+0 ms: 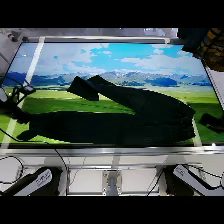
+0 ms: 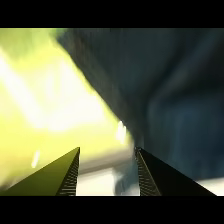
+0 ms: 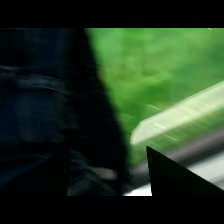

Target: Fold the clothes and pants, and hang the long-sleeved shirts on hangers.

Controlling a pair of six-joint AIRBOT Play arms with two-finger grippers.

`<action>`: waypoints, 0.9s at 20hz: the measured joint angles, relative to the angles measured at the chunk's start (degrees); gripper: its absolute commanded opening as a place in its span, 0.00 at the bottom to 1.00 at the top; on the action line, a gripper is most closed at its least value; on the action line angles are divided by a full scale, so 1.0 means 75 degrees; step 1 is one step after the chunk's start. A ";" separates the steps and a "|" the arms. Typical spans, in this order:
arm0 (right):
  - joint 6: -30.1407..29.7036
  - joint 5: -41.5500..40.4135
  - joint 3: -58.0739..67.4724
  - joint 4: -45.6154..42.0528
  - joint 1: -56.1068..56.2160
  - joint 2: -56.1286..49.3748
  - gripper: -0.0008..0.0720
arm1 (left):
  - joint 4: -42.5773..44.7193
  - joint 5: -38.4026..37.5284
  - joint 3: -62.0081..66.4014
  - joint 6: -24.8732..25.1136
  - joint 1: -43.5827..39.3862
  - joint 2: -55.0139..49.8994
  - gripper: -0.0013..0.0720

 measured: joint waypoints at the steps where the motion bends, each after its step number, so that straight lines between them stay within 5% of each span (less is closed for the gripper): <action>1: -0.0003 -0.0227 0.0000 0.0216 0.0519 -0.0032 0.61 | -0.0411 0.0152 0.0146 -0.0012 -0.0114 0.0000 0.58; 4: -0.0032 -0.1317 0.0082 0.0574 0.2830 -0.0166 0.52 | -0.1166 0.0510 0.0396 -0.0047 -0.0632 -0.0041 0.58; 9: 0.0283 -0.2664 0.1719 0.0303 0.6257 -0.1859 0.54 | -0.1582 0.0845 0.0513 -0.0119 -0.1247 -0.0219 0.58; 18: 0.0565 -0.0385 0.7294 0.0172 0.7924 -0.6580 0.54 | -0.1725 0.0968 0.0542 -0.0178 -0.1422 -0.0530 0.58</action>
